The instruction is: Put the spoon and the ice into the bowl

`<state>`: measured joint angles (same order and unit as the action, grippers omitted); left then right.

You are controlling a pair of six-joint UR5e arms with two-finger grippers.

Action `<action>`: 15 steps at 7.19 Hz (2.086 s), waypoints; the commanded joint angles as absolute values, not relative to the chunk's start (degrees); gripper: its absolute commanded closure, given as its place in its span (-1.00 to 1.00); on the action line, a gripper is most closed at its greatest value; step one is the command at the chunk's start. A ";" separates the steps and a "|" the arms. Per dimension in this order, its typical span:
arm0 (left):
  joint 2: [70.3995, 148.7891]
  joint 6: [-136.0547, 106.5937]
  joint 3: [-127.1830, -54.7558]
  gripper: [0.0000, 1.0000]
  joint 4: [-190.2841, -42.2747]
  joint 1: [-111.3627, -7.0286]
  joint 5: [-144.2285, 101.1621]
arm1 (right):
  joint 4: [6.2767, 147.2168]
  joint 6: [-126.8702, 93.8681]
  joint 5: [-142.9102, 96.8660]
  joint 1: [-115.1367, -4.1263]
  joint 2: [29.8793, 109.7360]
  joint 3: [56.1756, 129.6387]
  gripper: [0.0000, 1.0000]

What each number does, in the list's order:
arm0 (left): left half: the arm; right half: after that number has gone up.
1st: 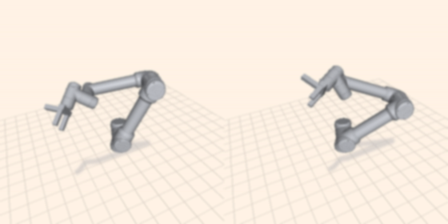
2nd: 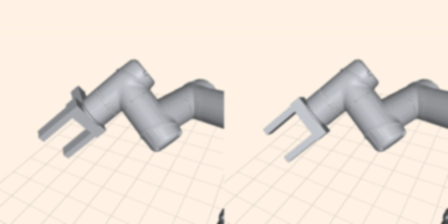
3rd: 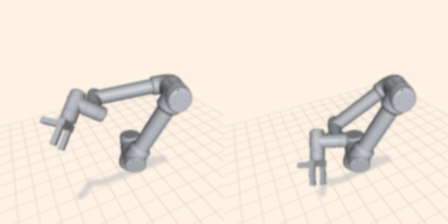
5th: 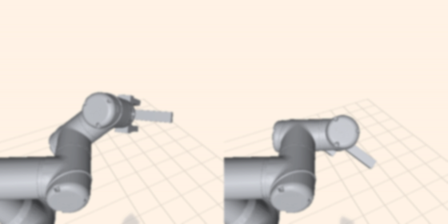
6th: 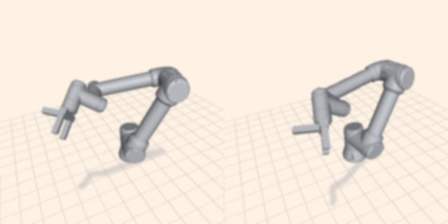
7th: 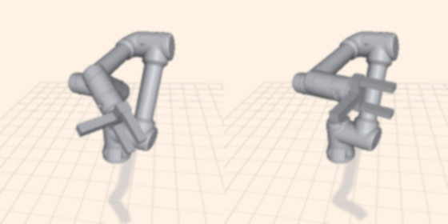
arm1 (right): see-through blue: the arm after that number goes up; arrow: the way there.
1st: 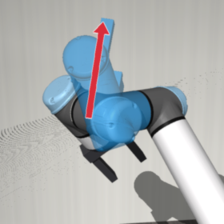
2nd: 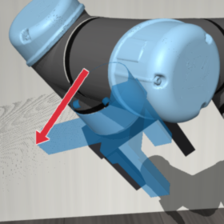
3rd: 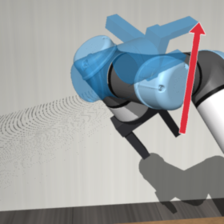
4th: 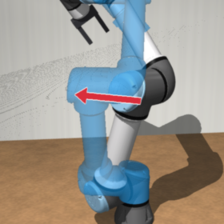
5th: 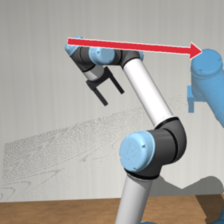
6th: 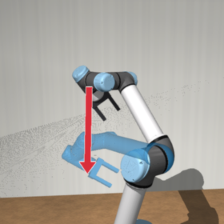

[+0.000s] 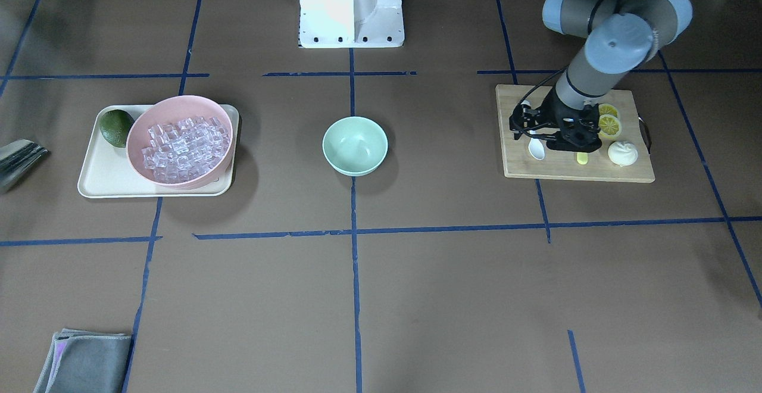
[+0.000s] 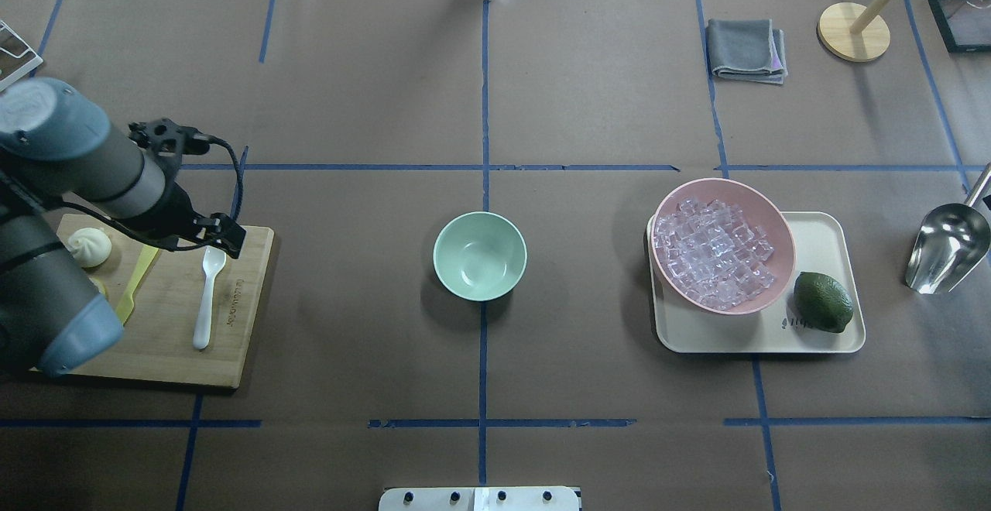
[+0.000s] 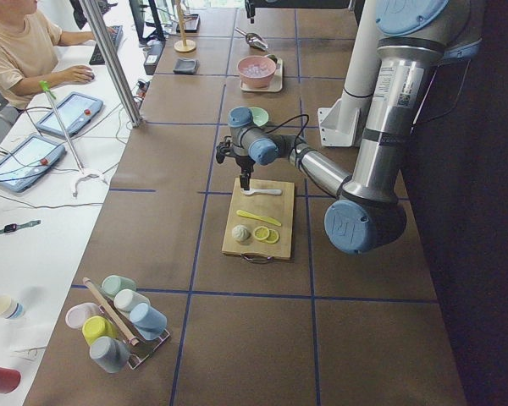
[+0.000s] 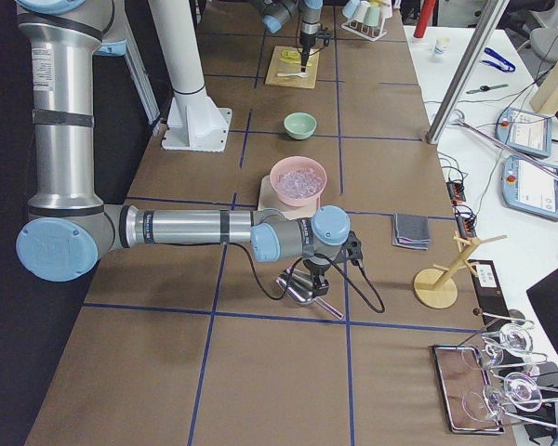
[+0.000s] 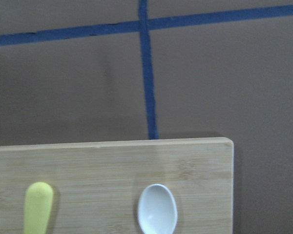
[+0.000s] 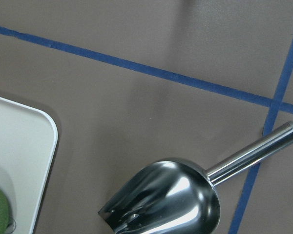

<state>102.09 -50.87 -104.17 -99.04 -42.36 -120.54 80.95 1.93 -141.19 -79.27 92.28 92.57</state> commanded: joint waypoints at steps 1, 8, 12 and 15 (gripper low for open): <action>101.61 -53.35 -104.15 -0.91 -99.23 -41.22 -119.88 | 80.95 1.93 -141.42 -79.19 91.59 91.07 -1.00; 100.02 -53.88 -102.92 -0.67 -99.23 -41.13 -123.22 | 80.95 1.93 -141.50 -79.19 91.49 91.23 -1.00; 100.02 -53.96 -102.30 -0.39 -99.23 -41.13 -123.31 | 80.86 1.93 -141.50 -79.19 91.41 91.32 -1.00; 99.67 -53.97 -102.39 0.48 -99.23 -41.13 -123.31 | 80.86 1.93 -141.50 -79.19 91.49 91.32 -1.00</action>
